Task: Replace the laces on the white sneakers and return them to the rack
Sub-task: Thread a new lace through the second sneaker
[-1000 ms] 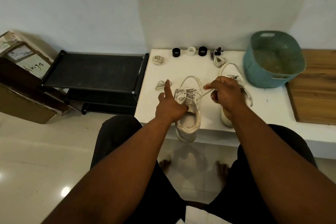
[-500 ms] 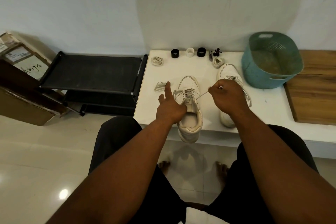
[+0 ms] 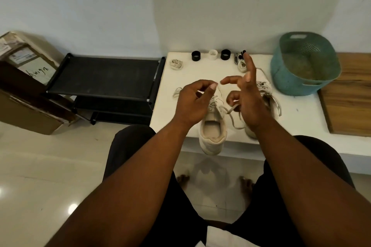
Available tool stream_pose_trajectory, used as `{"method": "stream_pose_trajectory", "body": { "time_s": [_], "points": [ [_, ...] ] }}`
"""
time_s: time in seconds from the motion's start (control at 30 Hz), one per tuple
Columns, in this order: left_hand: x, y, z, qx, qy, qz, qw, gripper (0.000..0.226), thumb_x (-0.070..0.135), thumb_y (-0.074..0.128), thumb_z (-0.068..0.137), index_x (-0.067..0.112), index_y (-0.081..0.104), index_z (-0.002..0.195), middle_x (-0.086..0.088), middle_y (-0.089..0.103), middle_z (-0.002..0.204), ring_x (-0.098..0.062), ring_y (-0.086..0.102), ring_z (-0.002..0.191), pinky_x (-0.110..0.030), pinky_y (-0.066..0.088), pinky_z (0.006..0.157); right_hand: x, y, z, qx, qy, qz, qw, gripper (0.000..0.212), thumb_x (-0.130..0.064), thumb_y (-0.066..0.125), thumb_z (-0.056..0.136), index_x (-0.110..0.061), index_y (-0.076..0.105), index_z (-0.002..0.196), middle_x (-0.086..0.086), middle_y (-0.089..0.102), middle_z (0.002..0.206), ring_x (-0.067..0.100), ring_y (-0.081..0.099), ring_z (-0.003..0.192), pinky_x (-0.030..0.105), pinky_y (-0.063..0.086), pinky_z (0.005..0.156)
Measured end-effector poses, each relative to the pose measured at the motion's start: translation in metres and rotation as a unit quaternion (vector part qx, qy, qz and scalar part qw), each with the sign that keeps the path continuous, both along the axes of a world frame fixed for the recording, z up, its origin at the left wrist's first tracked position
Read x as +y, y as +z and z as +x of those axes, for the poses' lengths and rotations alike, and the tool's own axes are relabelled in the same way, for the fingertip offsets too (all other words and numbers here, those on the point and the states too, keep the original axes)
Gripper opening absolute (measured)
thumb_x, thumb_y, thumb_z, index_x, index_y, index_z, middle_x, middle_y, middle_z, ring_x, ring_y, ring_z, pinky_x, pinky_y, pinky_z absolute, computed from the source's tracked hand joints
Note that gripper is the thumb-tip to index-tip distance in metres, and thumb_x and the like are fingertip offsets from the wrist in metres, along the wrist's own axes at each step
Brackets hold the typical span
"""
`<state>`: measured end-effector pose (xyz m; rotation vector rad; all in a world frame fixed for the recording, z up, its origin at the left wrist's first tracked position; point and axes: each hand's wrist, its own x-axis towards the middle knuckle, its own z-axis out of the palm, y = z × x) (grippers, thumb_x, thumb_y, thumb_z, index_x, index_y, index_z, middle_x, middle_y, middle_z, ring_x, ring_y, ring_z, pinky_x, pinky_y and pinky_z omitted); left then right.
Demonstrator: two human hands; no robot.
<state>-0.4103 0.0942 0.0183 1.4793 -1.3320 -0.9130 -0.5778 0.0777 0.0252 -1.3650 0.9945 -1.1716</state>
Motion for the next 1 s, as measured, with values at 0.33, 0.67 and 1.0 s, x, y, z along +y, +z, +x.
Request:
{"method": "stream_pose_trajectory", "body": {
  "time_s": [0.33,0.67,1.0],
  "points": [
    [0.006,0.004,-0.007,0.023,-0.12,0.024,0.992,0.024,0.037,0.062,0.097,0.018,0.068,0.111,0.009,0.072,0.101,-0.009,0.065,0.093,-0.038,0.054,0.084,0.003,0.007,0.012,-0.247,-0.018,0.164,0.955,0.068,-0.078,0.024,0.09,-0.055,0.015,0.154,0.011,0.059,0.114,0.013,0.048,0.063,0.021,0.027,0.047],
    [-0.003,0.006,0.008,-0.052,-0.123,0.068,0.989,0.014,0.024,0.076,0.092,0.013,0.081,0.097,0.001,0.078,0.086,-0.001,0.067,0.077,-0.017,0.053,0.075,-0.013,0.005,-0.015,-0.075,-0.153,0.059,0.984,0.039,-0.042,0.055,0.097,-0.022,0.06,0.13,0.004,0.067,0.096,0.009,0.053,0.066,0.024,0.043,0.054],
    [-0.009,0.0,0.031,-0.124,-0.065,0.106,0.984,0.015,0.021,0.067,0.099,0.021,0.079,0.109,0.014,0.074,0.091,0.011,0.064,0.081,-0.005,0.045,0.073,-0.013,-0.018,-0.008,0.357,-0.092,-0.055,0.928,0.015,-0.028,0.062,0.096,-0.024,0.072,0.106,-0.006,0.072,0.105,0.014,0.064,0.106,0.033,0.048,0.096]
  ]
}}
